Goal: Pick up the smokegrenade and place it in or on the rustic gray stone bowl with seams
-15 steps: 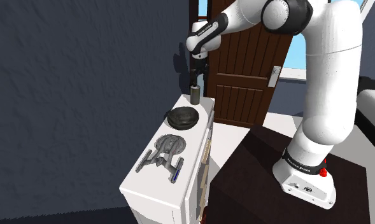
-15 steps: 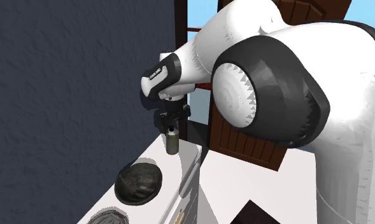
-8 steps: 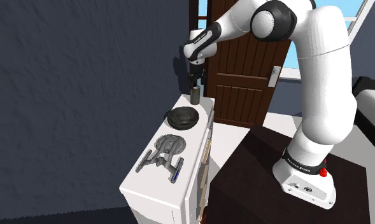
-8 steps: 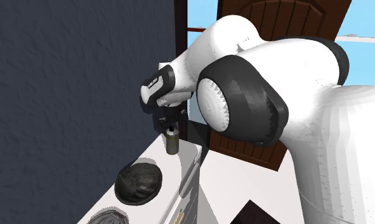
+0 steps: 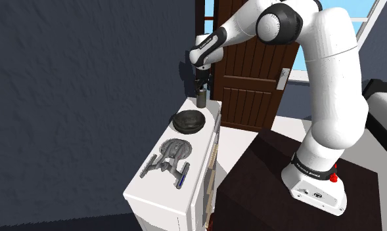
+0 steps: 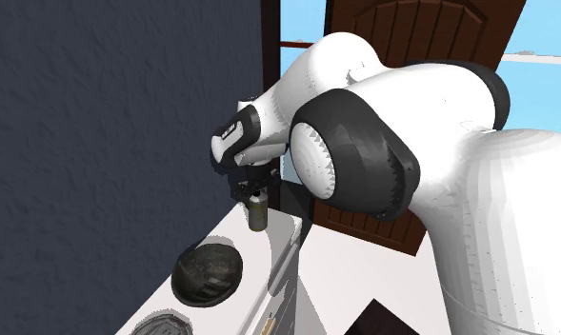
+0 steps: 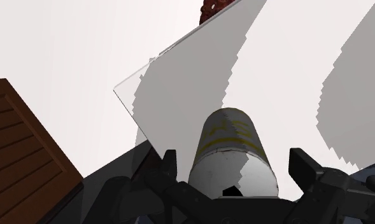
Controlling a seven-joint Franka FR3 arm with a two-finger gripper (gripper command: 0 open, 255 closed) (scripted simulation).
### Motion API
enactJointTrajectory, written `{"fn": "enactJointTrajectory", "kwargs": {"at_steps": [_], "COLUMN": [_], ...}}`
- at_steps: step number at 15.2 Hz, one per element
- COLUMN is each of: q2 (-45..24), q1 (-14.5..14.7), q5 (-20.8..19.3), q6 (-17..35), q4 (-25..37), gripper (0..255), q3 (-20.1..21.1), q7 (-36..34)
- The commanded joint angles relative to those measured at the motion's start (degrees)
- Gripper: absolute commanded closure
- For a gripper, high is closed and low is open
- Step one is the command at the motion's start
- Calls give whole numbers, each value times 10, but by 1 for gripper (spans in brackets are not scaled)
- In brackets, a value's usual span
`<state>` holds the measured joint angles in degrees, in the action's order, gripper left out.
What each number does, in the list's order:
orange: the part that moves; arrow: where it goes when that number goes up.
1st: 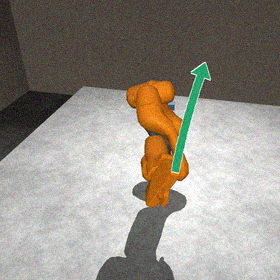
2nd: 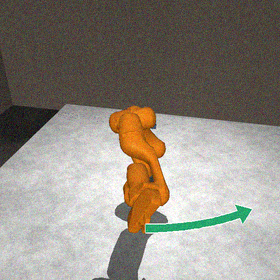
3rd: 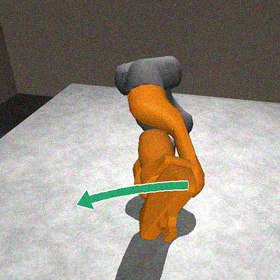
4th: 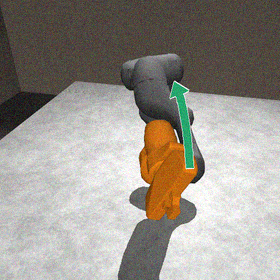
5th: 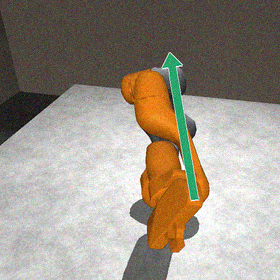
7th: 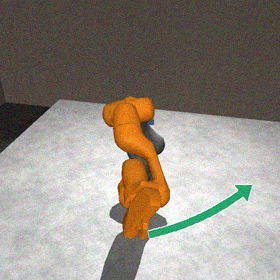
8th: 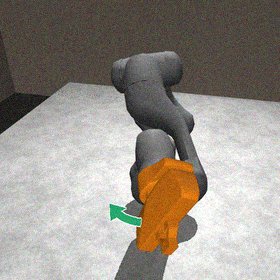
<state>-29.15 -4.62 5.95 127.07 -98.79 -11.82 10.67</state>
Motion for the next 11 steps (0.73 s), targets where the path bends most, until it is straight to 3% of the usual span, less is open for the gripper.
{"fn": "enactJointTrajectory", "kwargs": {"at_steps": [1, 2, 3, 11], "q2": [0, 0, 0, 0], "q1": [0, 0, 0, 0], "q5": [0, 0, 0, 0], "q6": [0, 0, 0, 0], "q4": [0, 0, 0, 0], "gripper": [0, 0, 255, 255], "q3": [0, 0, 0, 0], "q7": [0, 0, 0, 0]}}
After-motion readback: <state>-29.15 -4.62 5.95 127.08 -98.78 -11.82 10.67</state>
